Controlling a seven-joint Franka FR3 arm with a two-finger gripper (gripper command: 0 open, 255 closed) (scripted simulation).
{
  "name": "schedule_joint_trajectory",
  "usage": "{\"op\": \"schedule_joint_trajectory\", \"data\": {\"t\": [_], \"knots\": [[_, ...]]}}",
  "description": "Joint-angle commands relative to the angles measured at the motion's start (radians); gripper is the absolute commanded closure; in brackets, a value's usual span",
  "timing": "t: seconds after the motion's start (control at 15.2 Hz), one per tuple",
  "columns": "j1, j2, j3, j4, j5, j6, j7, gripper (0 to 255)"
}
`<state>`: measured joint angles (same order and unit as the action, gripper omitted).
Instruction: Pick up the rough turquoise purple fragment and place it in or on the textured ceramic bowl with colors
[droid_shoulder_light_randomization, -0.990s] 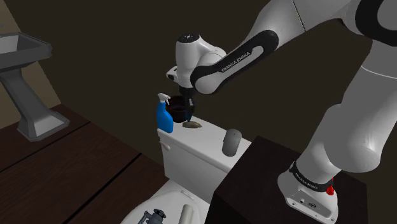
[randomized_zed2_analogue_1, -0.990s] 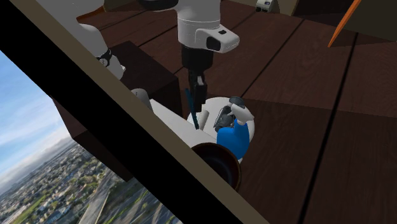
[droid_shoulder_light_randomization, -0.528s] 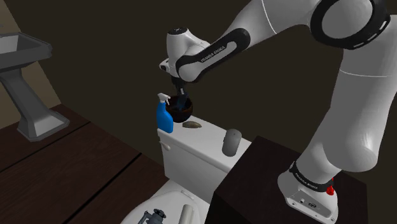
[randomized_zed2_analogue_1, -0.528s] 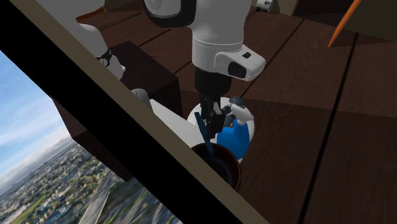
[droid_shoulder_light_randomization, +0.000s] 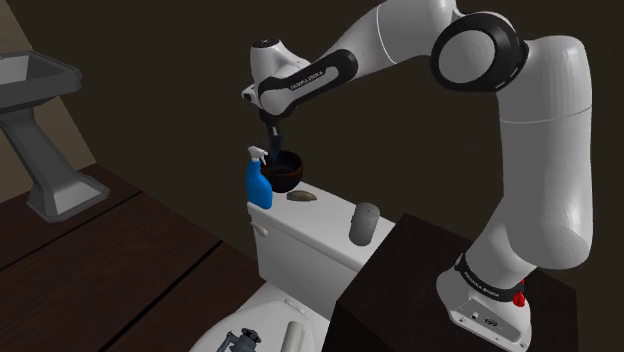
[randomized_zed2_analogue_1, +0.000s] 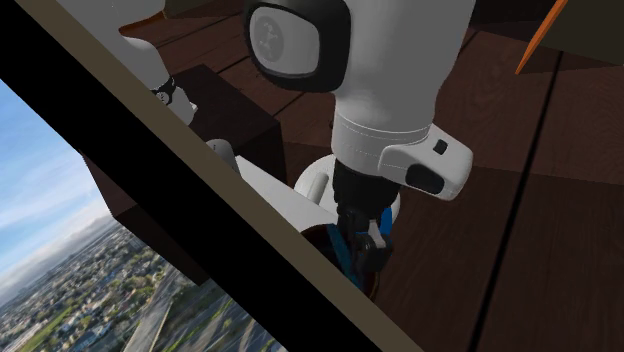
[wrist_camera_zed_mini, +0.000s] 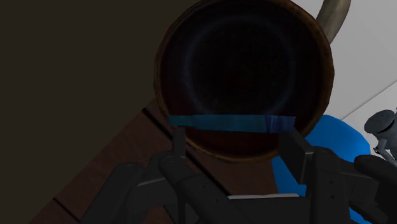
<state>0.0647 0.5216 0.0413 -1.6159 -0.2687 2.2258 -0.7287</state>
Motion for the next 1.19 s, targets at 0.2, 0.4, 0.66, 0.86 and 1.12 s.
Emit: {"op": "schedule_joint_trajectory", "data": {"t": [0.2,0.4,0.66,0.86,1.12], "knots": [[0.002,0.044,-0.004,0.002,-0.008,0.041,0.011,255],[0.004,0.066,-0.007,-0.005,-0.014,0.07,0.019,255],[0.005,0.096,-0.011,-0.013,-0.021,0.107,0.03,255],[0.006,0.1,-0.012,-0.013,-0.022,0.112,0.032,255],[0.006,0.1,-0.012,-0.013,-0.022,0.112,0.032,255]]}}
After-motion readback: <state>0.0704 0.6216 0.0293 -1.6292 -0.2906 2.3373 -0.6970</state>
